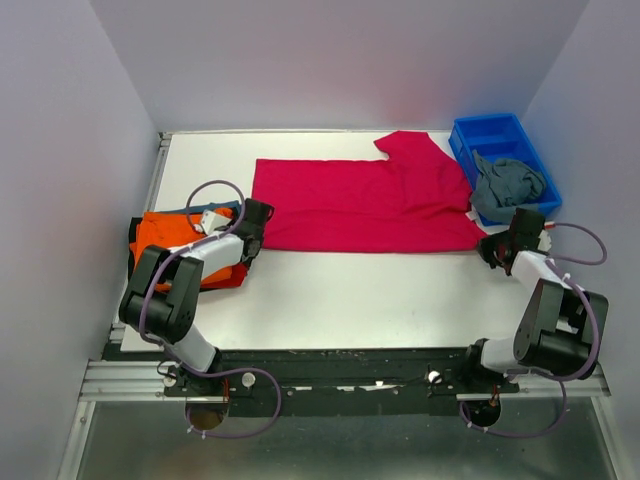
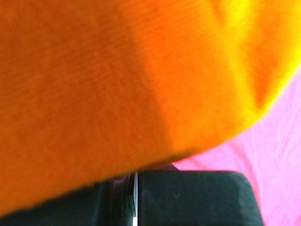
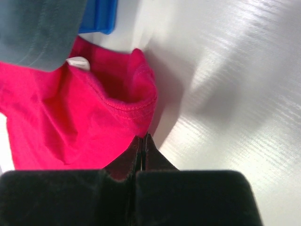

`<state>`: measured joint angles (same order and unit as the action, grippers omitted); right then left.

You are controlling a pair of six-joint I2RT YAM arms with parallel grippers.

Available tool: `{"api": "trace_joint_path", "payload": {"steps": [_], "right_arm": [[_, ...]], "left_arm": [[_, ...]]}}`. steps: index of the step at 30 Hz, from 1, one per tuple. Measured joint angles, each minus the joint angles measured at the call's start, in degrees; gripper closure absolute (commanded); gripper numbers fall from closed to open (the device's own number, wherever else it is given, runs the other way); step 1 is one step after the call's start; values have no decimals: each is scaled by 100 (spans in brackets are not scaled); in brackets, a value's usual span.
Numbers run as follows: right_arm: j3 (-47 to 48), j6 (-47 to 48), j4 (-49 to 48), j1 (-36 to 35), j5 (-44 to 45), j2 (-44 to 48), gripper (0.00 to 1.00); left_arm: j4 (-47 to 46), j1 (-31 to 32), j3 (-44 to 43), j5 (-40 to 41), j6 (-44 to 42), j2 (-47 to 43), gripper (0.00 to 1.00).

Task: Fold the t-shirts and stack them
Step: Fold the flattened tshirt in 1/3 of the way

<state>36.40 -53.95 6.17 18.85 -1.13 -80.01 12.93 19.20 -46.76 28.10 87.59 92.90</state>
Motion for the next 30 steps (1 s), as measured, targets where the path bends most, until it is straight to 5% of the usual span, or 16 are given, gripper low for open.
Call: {"api": "trace_joint_path", "payload": {"steps": [6,14,22,30], "right_arm": [[87,-63,304,0,-378,673,99],[1744,-144,1300,0,-870,1582,99],[2041,7,2094,28,-863,2975,99],[3849,354,2695,35,-1099,2754,99]], "left_arm": [[457,0,-177,186,-227,-459,100],[1338,-39,-1620,623,-734,-1403,100],[1694,-96,-1335,750,-1165,-2747,100],[2282,-122,-2835,859,-1915,-2752,100]]}}
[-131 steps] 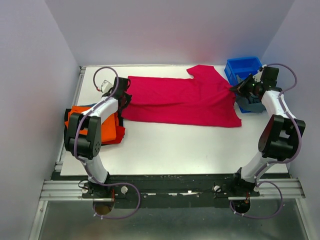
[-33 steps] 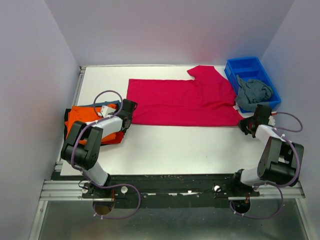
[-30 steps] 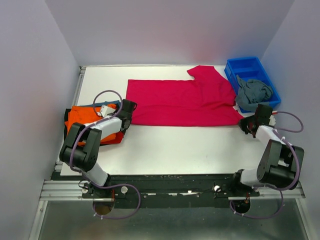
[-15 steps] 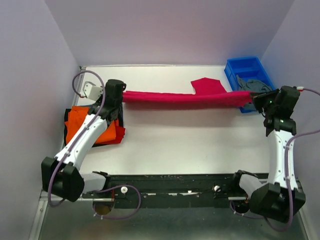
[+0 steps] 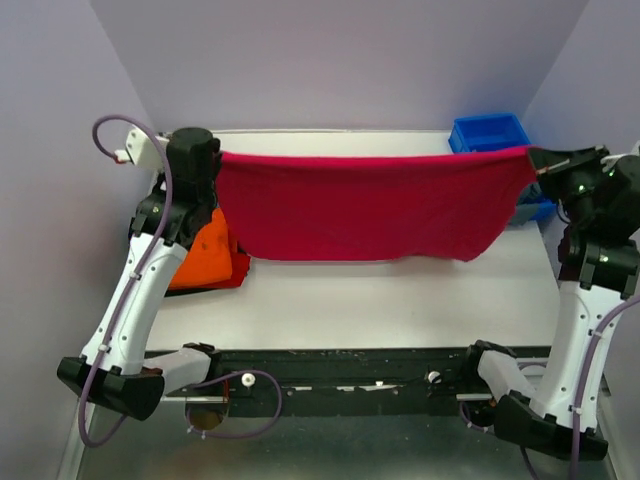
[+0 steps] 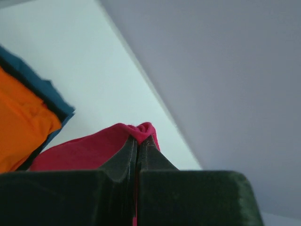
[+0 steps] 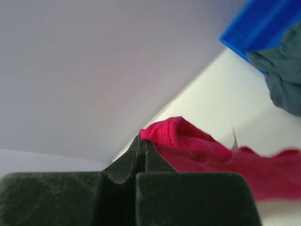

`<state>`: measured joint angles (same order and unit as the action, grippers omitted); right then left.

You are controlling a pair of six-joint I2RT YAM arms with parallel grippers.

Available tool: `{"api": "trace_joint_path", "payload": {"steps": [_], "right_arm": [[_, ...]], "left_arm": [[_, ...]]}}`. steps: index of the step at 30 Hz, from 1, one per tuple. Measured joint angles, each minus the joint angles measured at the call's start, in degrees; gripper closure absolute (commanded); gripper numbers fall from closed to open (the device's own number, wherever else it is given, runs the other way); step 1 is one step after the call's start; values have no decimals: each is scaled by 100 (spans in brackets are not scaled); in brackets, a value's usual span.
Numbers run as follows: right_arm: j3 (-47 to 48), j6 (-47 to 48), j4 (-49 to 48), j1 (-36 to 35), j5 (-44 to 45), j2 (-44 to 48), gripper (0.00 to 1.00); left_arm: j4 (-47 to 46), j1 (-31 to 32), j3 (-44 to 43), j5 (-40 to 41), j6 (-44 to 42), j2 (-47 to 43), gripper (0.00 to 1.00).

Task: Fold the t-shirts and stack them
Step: Fold the flattened tshirt in 1/3 of the way

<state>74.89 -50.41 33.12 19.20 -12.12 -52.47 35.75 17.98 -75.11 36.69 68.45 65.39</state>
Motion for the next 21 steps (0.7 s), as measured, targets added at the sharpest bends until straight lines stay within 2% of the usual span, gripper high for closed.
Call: {"api": "trace_joint_path", "payload": {"steps": [3,6,12,14,16,18,21], "right_arm": [[964,-13,-131,4,-297,-579,99],[1480,-122,-404,2,-684,-1353,99],[2612,-479,-588,-96,-1274,-3532,99],[3239,-573,-485,-140,-1429,-4144,99],[4266,-715,-435,-175,-1613,-4846,99],[5099,-817,-459,-190,-1762,-5309,99],[6087,-960,-564,-190,-1963,-5753,99]], "left_arm": [[26,-122,-1279,120,-197,450,100],[59,-297,-2299,179,-315,1088,100],[260,-584,-4138,50,-455,2837,100],[415,-693,-4813,-81,-503,3471,100],[557,-833,-5676,-304,-529,4142,100],[551,-968,-6170,-527,-525,4553,100],[415,-1134,-6190,-901,-514,4671,100]]}}
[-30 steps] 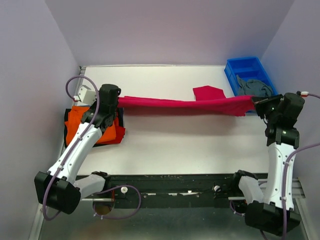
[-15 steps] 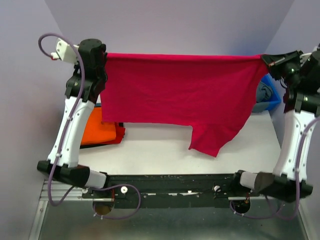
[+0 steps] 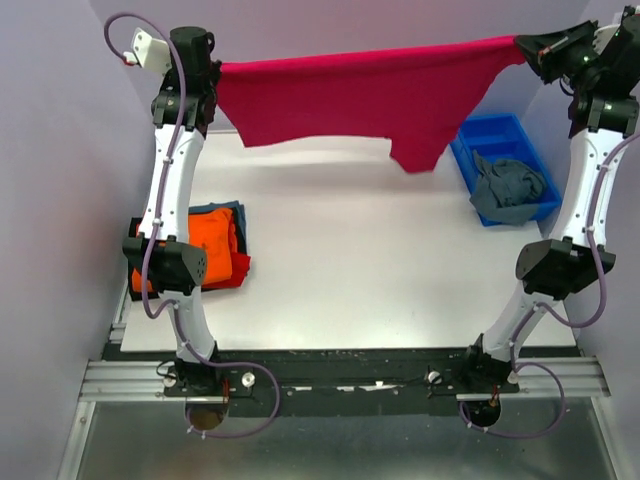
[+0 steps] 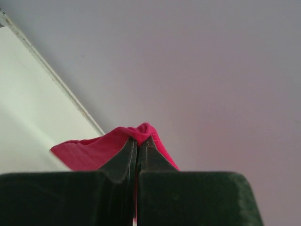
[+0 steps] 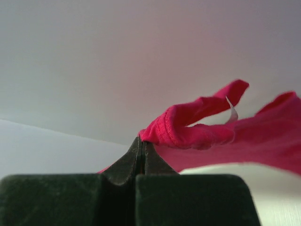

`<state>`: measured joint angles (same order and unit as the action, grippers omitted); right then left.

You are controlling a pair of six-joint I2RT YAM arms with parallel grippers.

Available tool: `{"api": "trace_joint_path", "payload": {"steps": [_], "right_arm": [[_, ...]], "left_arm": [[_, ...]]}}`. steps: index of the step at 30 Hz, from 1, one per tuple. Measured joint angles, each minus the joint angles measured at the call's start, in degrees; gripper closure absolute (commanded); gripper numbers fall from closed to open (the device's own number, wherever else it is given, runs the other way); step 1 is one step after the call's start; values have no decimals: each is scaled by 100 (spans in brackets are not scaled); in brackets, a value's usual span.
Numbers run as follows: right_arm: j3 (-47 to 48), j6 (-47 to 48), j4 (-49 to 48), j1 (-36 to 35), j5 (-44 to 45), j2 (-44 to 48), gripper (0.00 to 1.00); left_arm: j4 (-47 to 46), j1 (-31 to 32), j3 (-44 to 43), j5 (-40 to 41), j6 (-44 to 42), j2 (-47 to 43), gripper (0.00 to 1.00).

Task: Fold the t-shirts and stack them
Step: Fold the flattened tshirt in 1/3 of the way

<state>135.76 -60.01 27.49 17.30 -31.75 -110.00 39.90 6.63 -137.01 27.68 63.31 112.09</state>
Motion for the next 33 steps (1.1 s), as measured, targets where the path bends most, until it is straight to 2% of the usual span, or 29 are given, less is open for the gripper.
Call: {"api": "trace_joint_path", "payload": {"steps": [3,5,14,18,20,26,33], "right_arm": [[-46,-74,-225,2,-155,35,99],[-739,-103,-520,17,-229,271,99],[-5608,125,-1270,315,-385,1508,99],[-7442,330,-1355,568,-461,2197,99],[-8185,455,-1434,704,-457,2562,99],[-9965,789,-1432,1023,-144,3624,99],[-11230,994,-721,1088,1078,5493,99]], "left_arm": [[-284,-87,258,-221,9,-46,100],[-597,-109,815,-330,33,-240,100],[-2234,-131,6107,-883,365,-1937,100],[-2721,-127,8159,-1064,570,-2608,100],[-2883,-94,8880,-1117,621,-2988,100],[-3101,122,10166,-1126,629,-4319,100],[-3008,170,11532,-1185,640,-6002,100]]}}
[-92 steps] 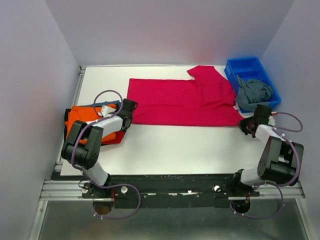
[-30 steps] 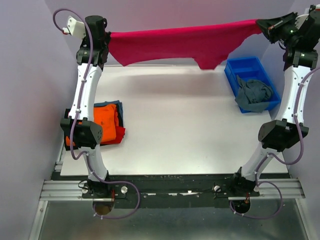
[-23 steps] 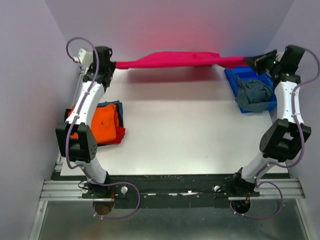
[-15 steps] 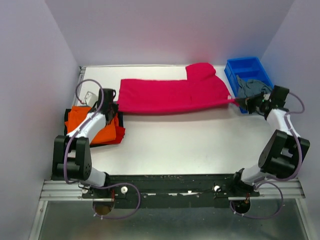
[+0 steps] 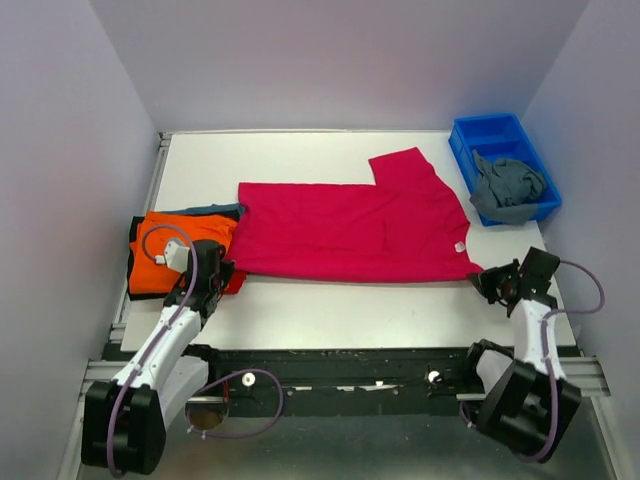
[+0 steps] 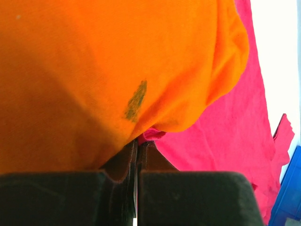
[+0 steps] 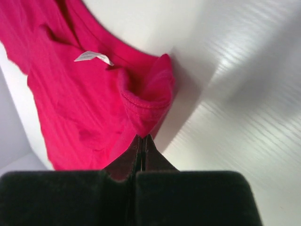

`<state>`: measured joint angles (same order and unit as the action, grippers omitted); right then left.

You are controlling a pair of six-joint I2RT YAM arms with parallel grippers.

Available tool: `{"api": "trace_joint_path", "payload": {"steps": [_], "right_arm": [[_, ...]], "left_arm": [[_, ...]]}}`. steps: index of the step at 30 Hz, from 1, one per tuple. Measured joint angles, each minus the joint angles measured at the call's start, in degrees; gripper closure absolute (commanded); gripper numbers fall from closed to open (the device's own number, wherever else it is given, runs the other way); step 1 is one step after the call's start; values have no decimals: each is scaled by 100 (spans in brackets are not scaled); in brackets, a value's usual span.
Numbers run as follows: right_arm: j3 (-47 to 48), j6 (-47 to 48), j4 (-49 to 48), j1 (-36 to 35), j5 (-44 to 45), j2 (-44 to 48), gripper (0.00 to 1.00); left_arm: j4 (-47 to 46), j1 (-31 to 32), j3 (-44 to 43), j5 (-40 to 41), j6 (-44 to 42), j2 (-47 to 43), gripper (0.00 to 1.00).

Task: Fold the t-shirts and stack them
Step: Fold the flattened tshirt in 1/3 of the way

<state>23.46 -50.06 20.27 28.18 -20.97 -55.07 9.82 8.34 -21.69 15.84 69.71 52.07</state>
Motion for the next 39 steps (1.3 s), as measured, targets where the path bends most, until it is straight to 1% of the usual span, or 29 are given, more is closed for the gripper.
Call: {"api": "trace_joint_path", "payload": {"steps": [2,4,6,7,8,9,10,12,13,15,18,22,26,27,30,32,35,37,39], "right_arm": [[-103,17,313,2,376,557,99],[-129,24,573,0,717,1038,95],[-129,24,772,2,1019,1344,94],[-129,26,874,0,1158,1434,86],[-127,24,975,2,1274,1475,67],[-127,22,1067,2,1364,1469,54],[-127,2,1143,2,1462,1449,45],[-125,46,1279,7,1589,1362,43],[-125,70,1322,7,1617,1331,43],[-114,155,1370,7,1620,1333,43],[-9,476,1314,7,1440,1405,36],[358,977,896,-22,975,1484,36],[894,1340,442,-264,734,1272,36],[1029,1397,352,-378,719,1172,36],[1344,1502,63,-815,715,789,37],[1482,1545,-101,-1191,730,501,38],[1779,1631,-221,-1858,874,-101,41],[2092,1674,-262,-2205,973,-605,42],[2385,1714,-363,-2444,1043,-1095,42]], "left_arm": [[68,7,166,-28,4,-260,100],[107,24,271,-94,11,-389,100],[125,92,369,-168,20,-428,100],[138,133,404,-192,24,-426,99],[164,179,437,-210,33,-422,88],[205,225,459,-225,46,-413,75],[267,267,466,-227,46,-398,63],[376,334,455,-221,72,-378,38],[450,358,442,-219,57,-382,29],[577,431,409,-221,11,-431,23],[807,592,258,-210,-72,-621,18],[1329,822,-310,-42,-358,-669,18],[1657,903,-1237,306,-833,-476,14],[1744,903,-1497,431,-962,-374,12],[1982,903,-2142,754,-1290,-4,13],[2000,903,-2415,866,-1521,254,15],[1886,903,-2715,852,-1917,758,15],[1716,903,-2968,835,-2116,1220,18],[1425,898,-3254,774,-2317,1797,24]]}}
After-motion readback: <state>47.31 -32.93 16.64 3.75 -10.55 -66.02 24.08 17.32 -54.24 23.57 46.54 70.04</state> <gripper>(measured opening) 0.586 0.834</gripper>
